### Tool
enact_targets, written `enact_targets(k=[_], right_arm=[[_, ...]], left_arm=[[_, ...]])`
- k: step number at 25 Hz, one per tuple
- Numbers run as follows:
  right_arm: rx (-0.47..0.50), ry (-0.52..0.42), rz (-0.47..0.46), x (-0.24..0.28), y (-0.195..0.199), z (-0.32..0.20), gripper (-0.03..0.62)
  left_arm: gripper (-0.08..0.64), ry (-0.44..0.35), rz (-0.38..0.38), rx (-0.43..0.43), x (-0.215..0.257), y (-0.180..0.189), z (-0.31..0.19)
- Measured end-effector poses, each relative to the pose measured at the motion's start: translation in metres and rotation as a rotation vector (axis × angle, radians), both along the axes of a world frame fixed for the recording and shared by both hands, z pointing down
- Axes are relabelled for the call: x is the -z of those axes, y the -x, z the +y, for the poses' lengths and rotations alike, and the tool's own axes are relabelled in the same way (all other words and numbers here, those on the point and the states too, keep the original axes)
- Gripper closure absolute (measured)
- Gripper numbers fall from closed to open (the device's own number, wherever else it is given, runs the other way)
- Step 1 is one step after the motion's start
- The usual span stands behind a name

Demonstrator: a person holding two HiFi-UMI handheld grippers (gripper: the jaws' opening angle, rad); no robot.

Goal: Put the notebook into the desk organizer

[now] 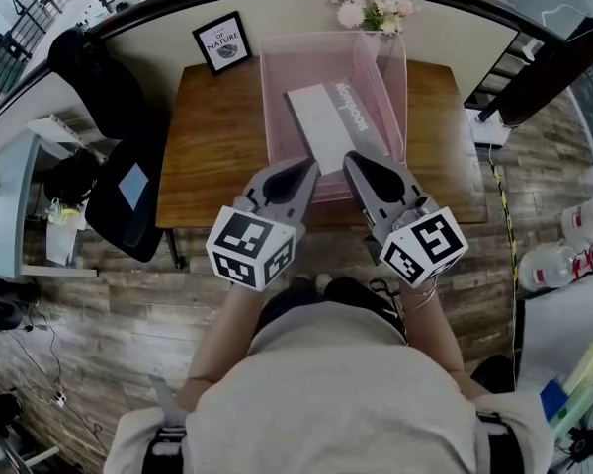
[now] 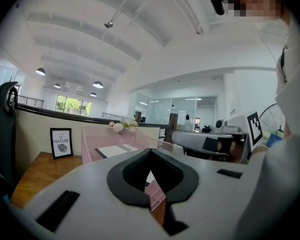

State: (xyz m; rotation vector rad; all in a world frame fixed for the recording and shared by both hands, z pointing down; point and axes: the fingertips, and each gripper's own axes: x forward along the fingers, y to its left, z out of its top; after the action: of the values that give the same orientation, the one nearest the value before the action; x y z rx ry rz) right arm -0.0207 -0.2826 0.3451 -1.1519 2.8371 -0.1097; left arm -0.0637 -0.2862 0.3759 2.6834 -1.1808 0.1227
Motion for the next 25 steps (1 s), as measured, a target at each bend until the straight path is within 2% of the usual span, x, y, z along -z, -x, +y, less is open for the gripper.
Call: enact_targets(k=[8,25], right_arm=[[0.01,0.012,0.023,-0.006,0.002,-0.002,0.58],[-0.006,0.012,0.039,-0.01,-0.004,-0.007,0.58]], left_arm=[[0.549,0.035,-0.01,-0.008,-0.011,-0.005,-0.002],[0.549,0.05,0.027,-0.024,-0.011,-0.012,-0.007]])
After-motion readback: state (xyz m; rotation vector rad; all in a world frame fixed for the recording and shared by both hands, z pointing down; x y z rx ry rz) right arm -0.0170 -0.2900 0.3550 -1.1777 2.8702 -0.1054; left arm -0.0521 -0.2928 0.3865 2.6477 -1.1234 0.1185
